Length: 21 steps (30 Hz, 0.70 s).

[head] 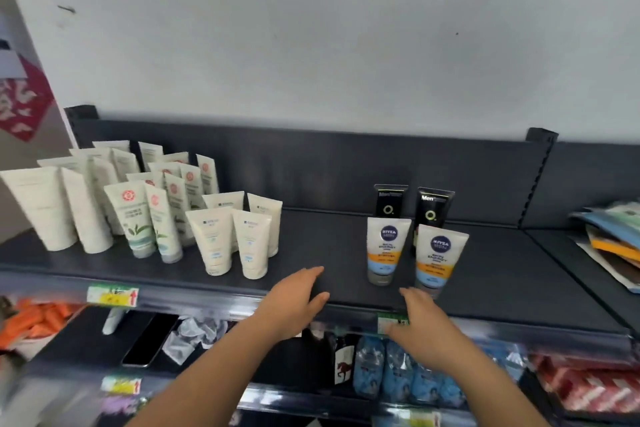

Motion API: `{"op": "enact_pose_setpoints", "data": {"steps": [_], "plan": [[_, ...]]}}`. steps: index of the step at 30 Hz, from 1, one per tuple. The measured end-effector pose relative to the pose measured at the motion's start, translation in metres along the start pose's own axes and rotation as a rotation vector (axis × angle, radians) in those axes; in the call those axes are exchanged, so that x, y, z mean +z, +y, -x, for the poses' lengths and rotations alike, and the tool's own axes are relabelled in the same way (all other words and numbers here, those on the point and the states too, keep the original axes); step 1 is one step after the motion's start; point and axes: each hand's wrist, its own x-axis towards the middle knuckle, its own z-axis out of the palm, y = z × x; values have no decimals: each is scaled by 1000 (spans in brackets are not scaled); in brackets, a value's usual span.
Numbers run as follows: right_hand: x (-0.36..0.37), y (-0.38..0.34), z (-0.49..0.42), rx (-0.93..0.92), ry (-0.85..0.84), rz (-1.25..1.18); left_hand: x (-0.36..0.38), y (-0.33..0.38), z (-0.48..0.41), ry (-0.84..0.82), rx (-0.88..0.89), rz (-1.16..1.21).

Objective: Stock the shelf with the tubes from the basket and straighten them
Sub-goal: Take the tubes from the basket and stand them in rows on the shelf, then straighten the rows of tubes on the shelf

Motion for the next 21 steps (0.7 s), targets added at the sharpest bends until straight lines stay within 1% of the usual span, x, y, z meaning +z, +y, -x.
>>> {"op": "enact_pose_setpoints", "data": {"steps": [3,7,12,16,21], "plan": [[18,-41,2,-48,21,24,-14,-27,27,-3,47,20],[46,-100,2,-158,13,55,-44,-67,71,41,36,13],[86,-182,-2,-322,16,55,-89,-143,133,84,-90,-18],[110,-245,-3,-410,-17,35,-134,-199,174,70,-181,-177],[130,-314,-4,-520,-74,19,-203,-248,219,132,-281,-292]]}}
